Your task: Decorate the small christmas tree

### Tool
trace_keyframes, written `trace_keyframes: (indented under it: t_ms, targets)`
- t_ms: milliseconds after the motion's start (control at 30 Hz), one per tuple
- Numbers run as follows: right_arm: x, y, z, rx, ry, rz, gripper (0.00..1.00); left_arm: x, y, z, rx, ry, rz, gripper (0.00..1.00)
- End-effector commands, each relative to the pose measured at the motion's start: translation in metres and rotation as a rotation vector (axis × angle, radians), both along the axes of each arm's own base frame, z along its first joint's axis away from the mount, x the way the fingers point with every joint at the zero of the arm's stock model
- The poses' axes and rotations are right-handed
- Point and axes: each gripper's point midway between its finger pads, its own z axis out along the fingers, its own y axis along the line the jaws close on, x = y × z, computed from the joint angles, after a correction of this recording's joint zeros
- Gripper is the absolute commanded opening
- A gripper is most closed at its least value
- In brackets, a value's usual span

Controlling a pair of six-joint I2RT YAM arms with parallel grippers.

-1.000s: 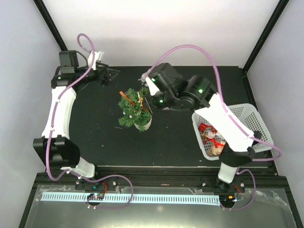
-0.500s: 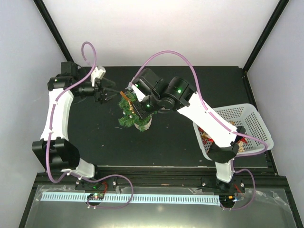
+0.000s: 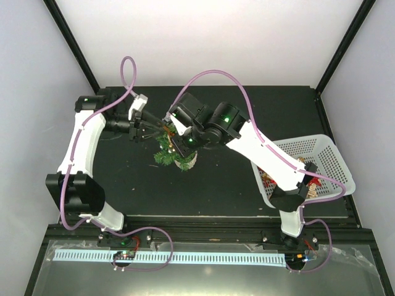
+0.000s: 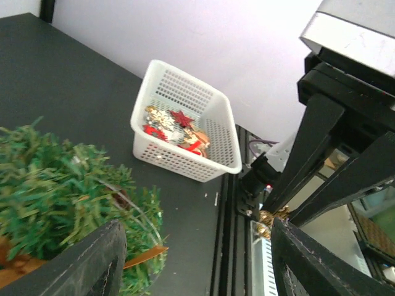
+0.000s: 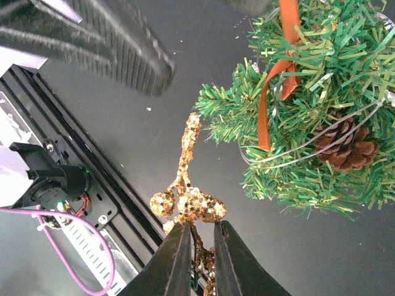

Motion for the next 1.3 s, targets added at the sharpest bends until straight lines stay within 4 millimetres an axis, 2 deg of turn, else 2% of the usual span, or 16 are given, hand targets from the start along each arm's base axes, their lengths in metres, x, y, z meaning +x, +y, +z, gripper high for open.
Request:
trace_keyframes:
  t_ms: [0,300,667,767,1000,1267]
  targets:
    - [0.002,0.001,0.002,0.007,-0.025,-0.007,0.15,-0.015,-0.013,0.01,-0.042,-0.009,-0.053,0.64]
    - [0.007,-0.001,-0.004,-0.013,-0.042,-0.027,0.14,-0.029,-0.028,-0.001,-0.016,0.023,-0.113,0.51]
    - [0.013,-0.008,-0.001,-0.023,-0.073,-0.06,0.14,-0.038,-0.038,-0.009,0.017,0.033,-0.159,0.47]
    - [0.014,-0.01,0.001,-0.025,-0.08,-0.071,0.14,-0.037,-0.039,-0.011,0.022,0.041,-0.163,0.4]
    - [0.015,-0.016,0.001,-0.03,-0.091,-0.09,0.14,-0.034,-0.041,-0.012,0.018,0.061,-0.164,0.16]
    - [0.015,-0.018,-0.001,-0.035,-0.086,-0.1,0.15,-0.031,-0.044,-0.007,-0.022,0.092,-0.165,0.08]
